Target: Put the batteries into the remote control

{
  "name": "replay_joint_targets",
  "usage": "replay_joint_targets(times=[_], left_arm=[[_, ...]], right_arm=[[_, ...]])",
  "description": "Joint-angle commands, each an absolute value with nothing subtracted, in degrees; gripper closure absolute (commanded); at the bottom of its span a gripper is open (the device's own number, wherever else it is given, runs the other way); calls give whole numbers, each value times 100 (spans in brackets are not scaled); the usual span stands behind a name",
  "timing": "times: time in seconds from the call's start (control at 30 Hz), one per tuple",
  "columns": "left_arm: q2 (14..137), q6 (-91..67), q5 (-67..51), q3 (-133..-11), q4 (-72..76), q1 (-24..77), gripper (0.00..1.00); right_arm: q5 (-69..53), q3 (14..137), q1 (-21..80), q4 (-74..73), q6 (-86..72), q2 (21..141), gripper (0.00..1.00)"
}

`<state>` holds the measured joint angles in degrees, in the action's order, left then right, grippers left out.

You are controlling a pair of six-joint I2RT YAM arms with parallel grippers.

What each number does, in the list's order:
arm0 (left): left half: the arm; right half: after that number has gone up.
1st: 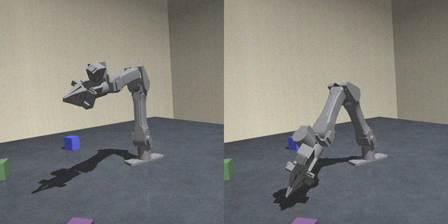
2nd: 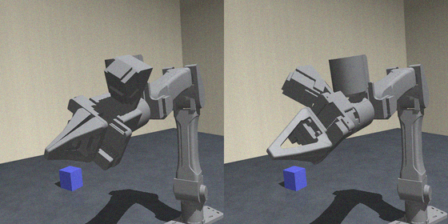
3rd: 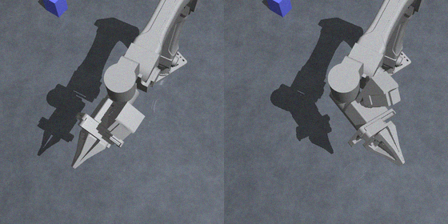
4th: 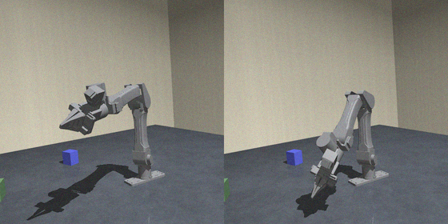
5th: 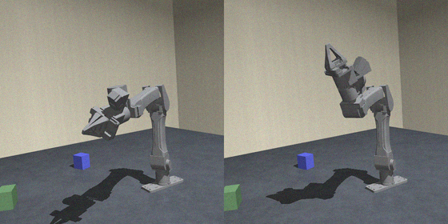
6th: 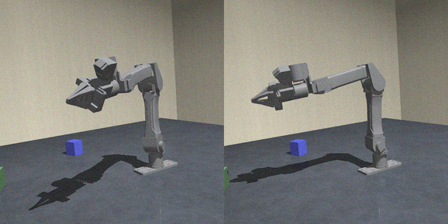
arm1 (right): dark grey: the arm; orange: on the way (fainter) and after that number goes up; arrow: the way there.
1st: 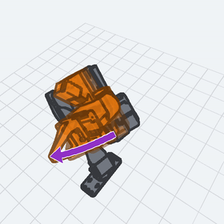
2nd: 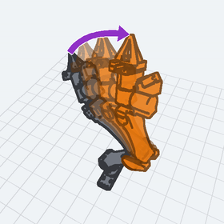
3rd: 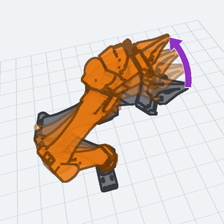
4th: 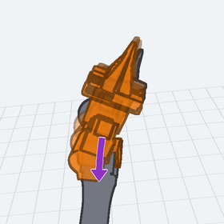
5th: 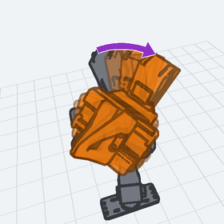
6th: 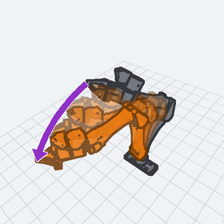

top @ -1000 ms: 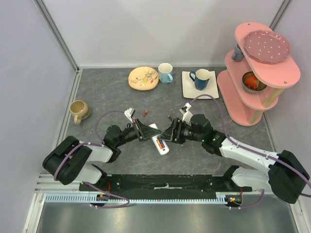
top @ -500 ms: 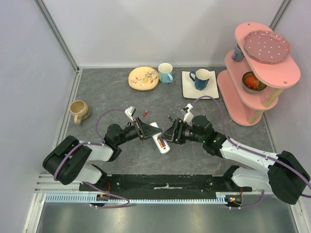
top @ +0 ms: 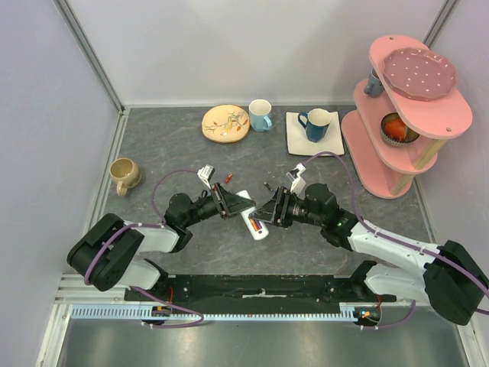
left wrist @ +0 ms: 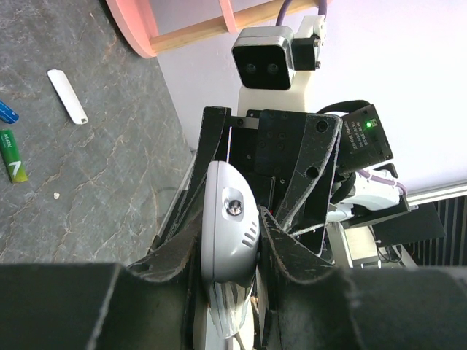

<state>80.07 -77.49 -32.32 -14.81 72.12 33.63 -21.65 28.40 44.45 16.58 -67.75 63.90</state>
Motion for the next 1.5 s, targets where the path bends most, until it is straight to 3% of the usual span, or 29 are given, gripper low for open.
replay_joint_targets(times=[0.0, 1.47], left_arm=[[7875, -7743, -3129, -1775, 9448, 3305, 98], [7884, -7937, -3340, -1802, 9334, 3138, 98]], right_arm=[[-2232, 2663, 4439, 1354, -6706, 6319, 36], [-2469, 3120, 4447, 879, -6038, 6434, 32]])
